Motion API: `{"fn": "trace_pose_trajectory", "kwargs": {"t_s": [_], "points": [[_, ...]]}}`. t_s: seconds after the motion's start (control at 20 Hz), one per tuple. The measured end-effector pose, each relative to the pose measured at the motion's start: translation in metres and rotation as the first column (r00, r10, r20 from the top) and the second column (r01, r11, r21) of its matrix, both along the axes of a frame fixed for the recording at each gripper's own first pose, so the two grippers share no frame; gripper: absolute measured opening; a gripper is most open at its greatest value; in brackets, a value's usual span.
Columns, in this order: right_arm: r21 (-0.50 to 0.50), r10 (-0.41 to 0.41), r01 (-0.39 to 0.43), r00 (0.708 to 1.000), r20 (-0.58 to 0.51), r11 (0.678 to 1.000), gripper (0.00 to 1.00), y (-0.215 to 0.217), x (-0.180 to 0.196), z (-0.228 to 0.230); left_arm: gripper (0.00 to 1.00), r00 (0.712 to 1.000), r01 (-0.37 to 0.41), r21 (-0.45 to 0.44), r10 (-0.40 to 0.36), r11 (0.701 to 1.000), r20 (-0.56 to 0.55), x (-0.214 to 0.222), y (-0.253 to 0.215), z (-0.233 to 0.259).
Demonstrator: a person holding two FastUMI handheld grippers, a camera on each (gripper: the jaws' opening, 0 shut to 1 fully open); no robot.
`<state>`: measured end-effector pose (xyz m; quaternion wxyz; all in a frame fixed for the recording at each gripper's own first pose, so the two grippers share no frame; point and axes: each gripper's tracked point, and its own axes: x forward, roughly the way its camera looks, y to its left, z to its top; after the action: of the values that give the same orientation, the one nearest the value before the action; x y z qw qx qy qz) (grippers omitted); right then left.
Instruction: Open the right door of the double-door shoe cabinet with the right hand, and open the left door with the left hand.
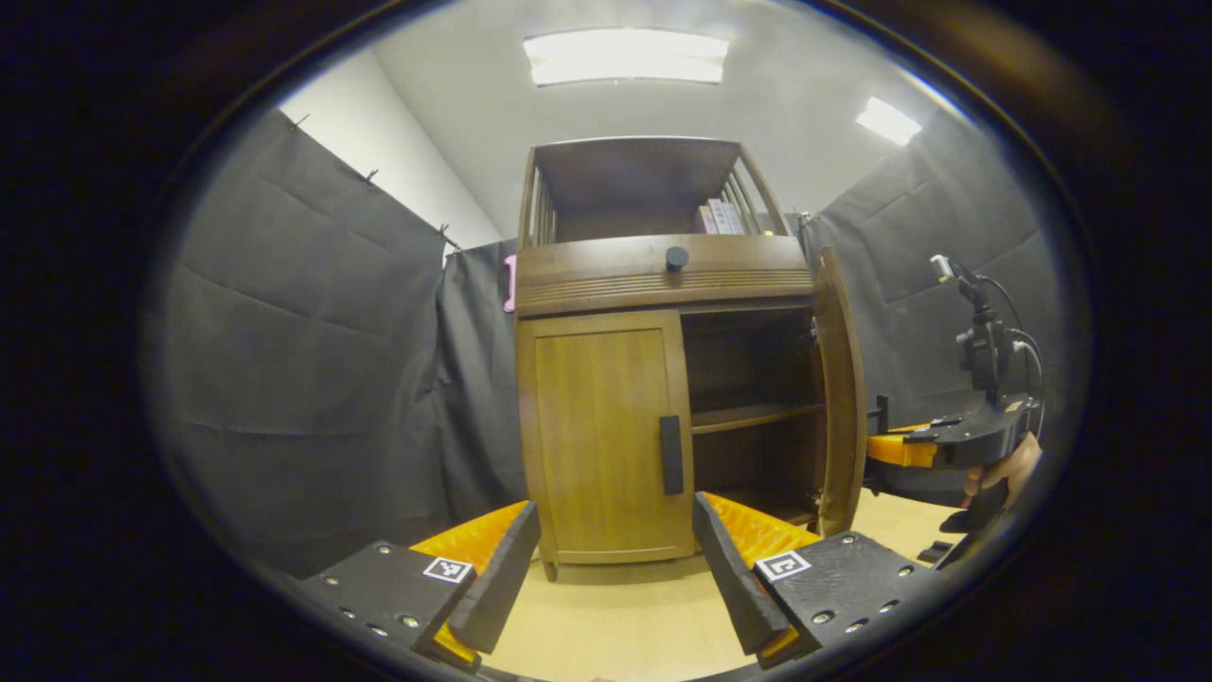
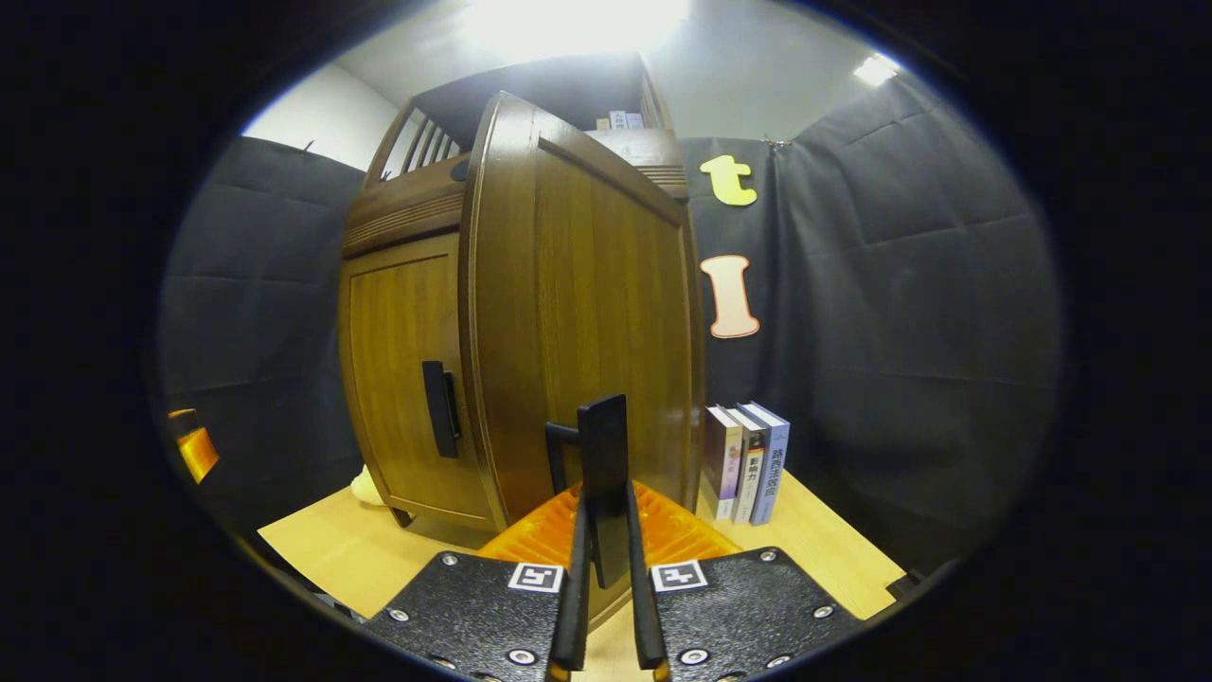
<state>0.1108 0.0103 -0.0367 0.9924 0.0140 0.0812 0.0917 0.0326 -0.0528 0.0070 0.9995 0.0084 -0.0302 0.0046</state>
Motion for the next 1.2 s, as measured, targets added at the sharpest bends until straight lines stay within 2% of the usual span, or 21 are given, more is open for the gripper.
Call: {"fn": "trace_pose_trajectory", "kwargs": {"t_s": [0.45,0.55,0.6,0.8,0.85,0.9,0.95,1.05,1.2], "points": [[-0.021,-0.113,0.112,0.994,-0.005,0.993,0.19,-0.057,-0.004,0.005,0.99,0.997,0.071,-0.033,-0.071,0.997,0.003,0.012,-0.034,-0.013],[-0.045,-0.134,0.135,0.991,0.009,0.99,0.14,-0.07,-0.004,0.007,0.99,0.997,0.078,-0.037,-0.078,0.996,0.001,0.014,-0.039,-0.015],[-0.06,-0.143,0.143,0.99,0.018,0.988,0.12,-0.077,-0.006,0.009,0.92,0.997,0.081,-0.038,-0.081,0.996,0.002,0.015,-0.042,-0.015],[-0.092,-0.174,0.176,0.984,0.036,0.98,0.12,-0.095,-0.012,0.012,0.92,0.996,0.085,-0.017,-0.085,0.996,0.013,0.025,-0.05,-0.019],[-0.093,-0.184,0.187,0.982,0.036,0.978,0.04,-0.099,-0.014,0.013,0.92,0.996,0.091,-0.021,-0.091,0.996,0.013,0.028,-0.054,-0.021],[-0.097,-0.198,0.2,0.98,0.033,0.975,0.14,-0.104,-0.014,0.011,0.92,0.995,0.096,-0.024,-0.096,0.995,0.007,0.035,-0.057,-0.024],[-0.102,-0.205,0.207,0.978,0.032,0.973,0.1,-0.11,-0.015,0.01,0.92,0.995,0.095,-0.027,-0.095,0.995,-0.001,0.042,-0.059,-0.026],[-0.111,-0.218,0.222,0.975,0.042,0.969,0.19,-0.119,-0.019,0.012,0.92,0.995,0.094,-0.028,-0.095,0.995,-0.007,0.06,-0.058,-0.026],[-0.123,-0.254,0.259,0.966,0.049,0.958,0.23,-0.138,-0.023,0.014,0.92,0.995,0.104,-0.012,-0.104,0.995,-0.005,0.081,-0.063,-0.025]]}}
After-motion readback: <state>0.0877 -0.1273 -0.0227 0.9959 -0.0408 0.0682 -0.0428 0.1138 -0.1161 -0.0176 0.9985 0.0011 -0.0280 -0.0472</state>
